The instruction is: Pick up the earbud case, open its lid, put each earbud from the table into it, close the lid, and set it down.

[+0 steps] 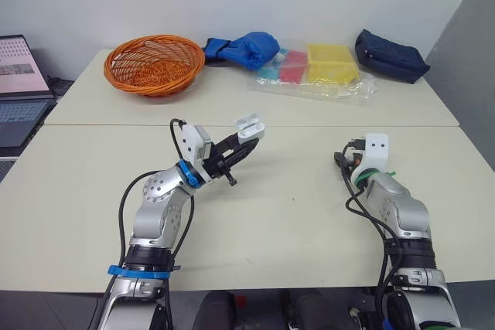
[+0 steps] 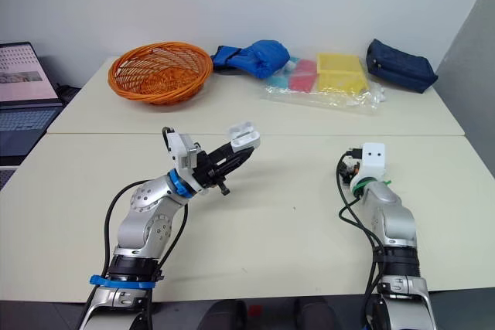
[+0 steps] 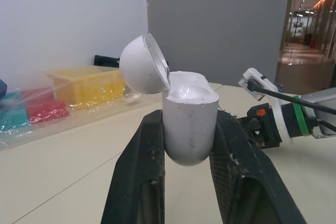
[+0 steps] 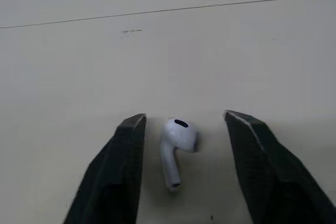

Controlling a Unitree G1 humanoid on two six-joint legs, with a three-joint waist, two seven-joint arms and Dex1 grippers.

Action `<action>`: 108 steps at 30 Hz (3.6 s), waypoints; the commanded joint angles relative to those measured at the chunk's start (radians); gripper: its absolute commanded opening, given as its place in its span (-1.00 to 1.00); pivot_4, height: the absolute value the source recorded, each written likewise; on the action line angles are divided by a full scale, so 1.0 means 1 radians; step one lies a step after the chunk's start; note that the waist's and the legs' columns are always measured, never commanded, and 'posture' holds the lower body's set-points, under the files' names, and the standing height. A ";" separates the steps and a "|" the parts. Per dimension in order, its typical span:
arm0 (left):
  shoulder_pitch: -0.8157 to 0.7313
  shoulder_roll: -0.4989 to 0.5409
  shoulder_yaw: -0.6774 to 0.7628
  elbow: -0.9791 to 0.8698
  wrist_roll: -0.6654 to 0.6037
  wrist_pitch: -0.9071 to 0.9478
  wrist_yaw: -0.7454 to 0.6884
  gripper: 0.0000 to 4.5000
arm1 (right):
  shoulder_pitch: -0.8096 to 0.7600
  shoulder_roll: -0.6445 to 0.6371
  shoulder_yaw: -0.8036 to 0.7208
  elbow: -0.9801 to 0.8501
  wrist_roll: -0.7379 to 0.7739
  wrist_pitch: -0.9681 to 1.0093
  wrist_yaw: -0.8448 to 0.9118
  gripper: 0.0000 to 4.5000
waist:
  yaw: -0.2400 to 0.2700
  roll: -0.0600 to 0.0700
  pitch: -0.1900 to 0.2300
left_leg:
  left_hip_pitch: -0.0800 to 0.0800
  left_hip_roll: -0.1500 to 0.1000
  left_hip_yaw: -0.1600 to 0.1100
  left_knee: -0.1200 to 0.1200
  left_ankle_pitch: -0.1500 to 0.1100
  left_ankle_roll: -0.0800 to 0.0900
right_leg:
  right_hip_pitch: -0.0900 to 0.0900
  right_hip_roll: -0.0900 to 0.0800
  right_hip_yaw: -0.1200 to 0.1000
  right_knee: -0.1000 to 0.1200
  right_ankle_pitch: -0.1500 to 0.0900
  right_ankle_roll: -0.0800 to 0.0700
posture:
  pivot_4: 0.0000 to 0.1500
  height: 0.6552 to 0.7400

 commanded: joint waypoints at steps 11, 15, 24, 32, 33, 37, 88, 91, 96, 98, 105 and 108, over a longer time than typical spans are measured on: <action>-0.005 0.001 -0.011 -0.037 -0.004 -0.019 -0.013 -0.66 | -0.008 -0.086 0.055 0.020 0.018 -0.045 0.178 -0.82 | -0.001 0.000 0.000 | 0.001 0.000 0.000 0.000 0.000 0.000 | 0.000 0.000 0.000 0.000 0.000 0.000 | 1.00 1.00; 0.007 0.003 -0.013 -0.045 -0.008 -0.017 -0.019 -0.66 | 0.009 -0.264 0.143 -0.150 0.089 0.035 0.468 -0.82 | 0.001 0.002 0.001 | 0.000 0.000 0.000 0.000 0.000 0.000 | 0.000 0.000 0.000 0.000 0.000 0.000 | 1.00 1.00; 0.020 -0.002 -0.023 -0.046 -0.010 -0.031 -0.040 -0.66 | 0.104 -0.899 0.289 -0.238 0.079 -0.080 1.118 -0.82 | 0.006 0.004 0.004 | -0.002 -0.001 0.000 -0.001 0.000 0.000 | 0.001 -0.001 -0.003 -0.006 -0.001 0.001 | 1.00 1.00; 0.075 -0.014 -0.028 -0.084 -0.008 -0.036 -0.025 -0.66 | 0.098 -1.041 0.349 0.111 -0.116 -0.404 1.253 -0.82 | 0.003 0.004 0.004 | -0.001 -0.002 0.001 0.000 0.000 0.000 | 0.000 -0.002 -0.001 -0.005 -0.001 0.001 | 1.00 1.00; 0.080 -0.014 -0.029 -0.088 -0.007 -0.036 -0.023 -0.66 | 0.087 -1.040 0.346 0.122 -0.124 -0.406 1.257 -0.82 | 0.003 0.004 0.004 | -0.001 -0.002 0.001 0.000 0.000 0.000 | 0.000 -0.002 -0.001 -0.005 -0.001 0.001 | 1.00 1.00; 0.106 -0.020 -0.033 -0.110 -0.011 -0.026 -0.012 -0.66 | 0.076 -1.055 0.356 0.123 -0.162 -0.403 1.288 -0.82 | 0.003 0.004 0.004 | 0.000 -0.002 0.000 0.000 0.000 0.000 | 0.000 -0.002 -0.001 -0.003 -0.001 0.001 | 1.00 1.00; 0.116 -0.026 -0.047 -0.182 -0.027 0.040 0.035 -0.66 | 0.136 -1.009 0.286 0.183 -0.202 -0.007 1.232 0.04 | 0.010 0.003 0.004 | 0.007 -0.004 0.000 0.003 0.000 0.000 | 0.010 -0.006 -0.001 -0.005 -0.001 0.001 | 1.00 1.00; 0.116 -0.028 -0.050 -0.181 -0.026 0.039 0.035 -0.66 | 0.160 -1.008 0.275 0.146 -0.189 0.017 1.222 0.04 | 0.010 0.003 0.004 | 0.006 -0.004 0.000 0.003 0.000 0.000 | 0.010 -0.006 -0.002 -0.005 -0.001 0.001 | 1.00 1.00; 0.120 -0.027 -0.053 -0.185 -0.028 0.040 0.029 -0.66 | 0.199 -1.014 0.253 0.100 -0.166 0.082 1.210 0.04 | 0.010 0.003 0.004 | 0.006 -0.004 -0.001 0.003 0.000 0.000 | 0.010 -0.006 -0.003 -0.005 -0.001 0.001 | 1.00 1.00; 0.118 -0.027 -0.055 -0.182 -0.028 0.039 0.027 -0.66 | 0.212 -1.015 0.246 0.080 -0.160 0.098 1.205 0.04 | 0.010 0.003 0.004 | 0.006 -0.004 -0.001 0.003 0.000 0.000 | 0.010 -0.006 -0.003 -0.005 -0.001 0.001 | 1.00 1.00; 0.112 -0.024 -0.055 -0.174 -0.028 0.035 0.027 -0.66 | 0.232 -1.012 0.236 0.057 -0.143 0.113 1.193 0.04 | 0.010 0.003 0.004 | 0.005 -0.004 -0.001 0.003 0.000 0.000 | 0.010 -0.006 -0.003 -0.005 -0.001 0.001 | 1.00 1.00; 0.115 -0.025 -0.057 -0.174 -0.025 0.033 0.028 -0.66 | 0.231 -1.005 0.241 0.059 -0.145 0.109 1.179 -0.03 | 0.010 0.003 0.004 | 0.005 -0.004 -0.002 0.003 0.000 0.000 | 0.010 -0.006 -0.003 -0.005 -0.001 0.001 | 1.00 1.00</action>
